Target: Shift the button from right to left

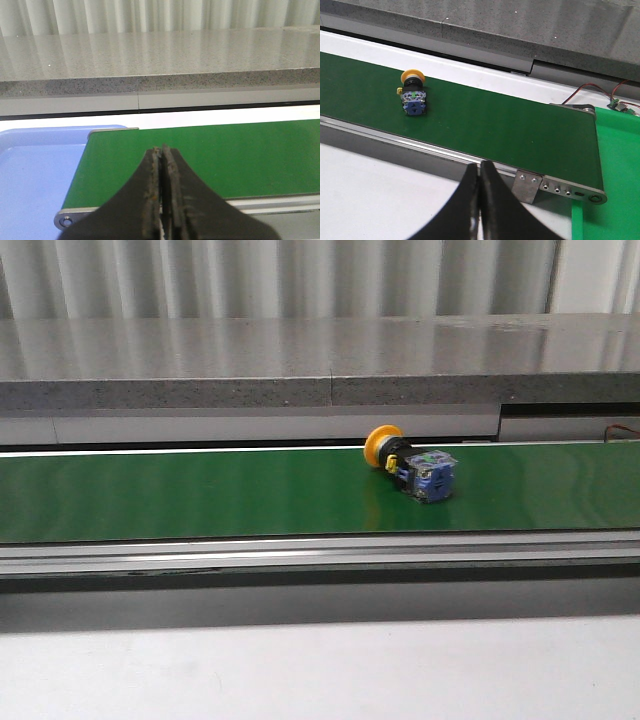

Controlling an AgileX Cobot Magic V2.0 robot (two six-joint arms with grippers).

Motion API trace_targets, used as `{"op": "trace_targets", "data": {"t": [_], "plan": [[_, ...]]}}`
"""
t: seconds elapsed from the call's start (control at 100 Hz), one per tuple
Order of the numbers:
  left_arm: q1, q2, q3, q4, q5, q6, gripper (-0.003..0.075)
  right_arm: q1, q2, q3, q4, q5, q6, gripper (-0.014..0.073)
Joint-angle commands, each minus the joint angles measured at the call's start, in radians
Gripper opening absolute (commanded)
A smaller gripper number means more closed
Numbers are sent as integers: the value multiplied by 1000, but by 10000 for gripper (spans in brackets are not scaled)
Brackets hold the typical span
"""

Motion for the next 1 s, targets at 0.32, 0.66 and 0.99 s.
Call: {"op": "trace_targets", "data": {"t": [0.32, 0.66, 0.99], "plan": [[0, 368, -345, -4, 198, -3, -6, 2, 10, -22, -2, -80, -9, -66], [0, 498, -416, -2, 190, -3, 613, 2, 10, -22, -2, -80, -9, -66], [0, 498, -412, 8, 94, -3, 618, 2, 10, -22, -2, -80, -9, -66]]}}
